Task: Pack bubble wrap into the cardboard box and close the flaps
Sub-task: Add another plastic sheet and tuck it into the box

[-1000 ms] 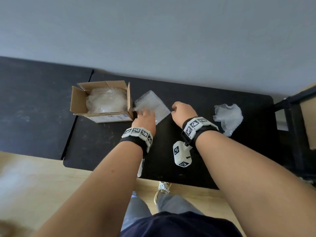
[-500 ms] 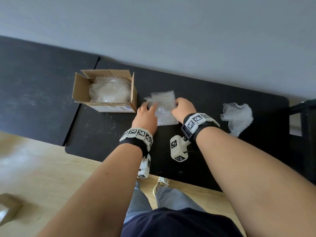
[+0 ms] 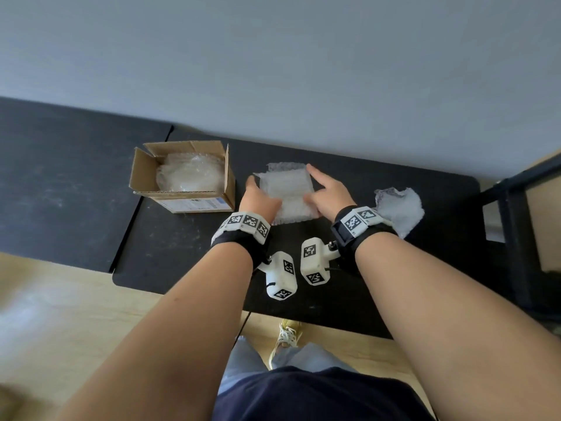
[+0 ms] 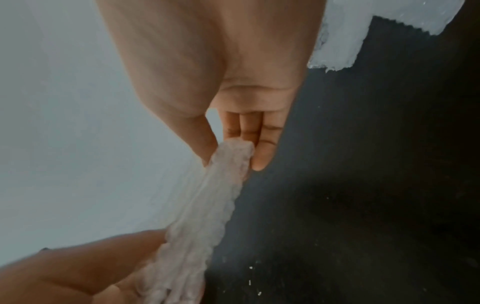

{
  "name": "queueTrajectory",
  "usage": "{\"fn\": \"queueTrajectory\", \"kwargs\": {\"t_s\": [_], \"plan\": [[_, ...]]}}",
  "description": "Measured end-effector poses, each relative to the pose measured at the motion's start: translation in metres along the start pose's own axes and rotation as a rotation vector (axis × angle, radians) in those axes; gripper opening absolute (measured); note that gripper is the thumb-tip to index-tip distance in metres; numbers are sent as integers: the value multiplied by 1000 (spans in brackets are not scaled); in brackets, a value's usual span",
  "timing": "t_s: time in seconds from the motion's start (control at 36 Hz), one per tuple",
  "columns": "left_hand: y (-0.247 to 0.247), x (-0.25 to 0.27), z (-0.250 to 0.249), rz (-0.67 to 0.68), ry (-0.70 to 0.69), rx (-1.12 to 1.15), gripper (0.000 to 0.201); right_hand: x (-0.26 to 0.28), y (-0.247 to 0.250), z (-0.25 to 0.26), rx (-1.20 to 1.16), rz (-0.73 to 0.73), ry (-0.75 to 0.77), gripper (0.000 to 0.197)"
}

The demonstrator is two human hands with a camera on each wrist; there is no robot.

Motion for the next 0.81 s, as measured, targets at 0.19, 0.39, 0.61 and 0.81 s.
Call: {"fn": "queueTrajectory", "kwargs": {"t_s": [0.19,0.39,0.61,0.81], "plan": [[6,7,-10,30,-38,1,83,7,0,6,64,82,-39,56],[14,10,-23,53,-178,-27,95,16,6,14,254,113,-78,61],[25,23,-47,12,-353,-327,46,22,15,37,271,-1,20,31],[50,30,-67,-157,-396,-347,32,24,18,69,174,-34,40,31]]}}
Point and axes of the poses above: each hand's wrist, its own x-axis away from the middle knuckle, its own y-axis out of the back of the hand, z = x × y, the point moved 6 cm from there along -x, towards the middle knuckle, and after that the axes turned 5 degrees about z, right-handed, at the moved point
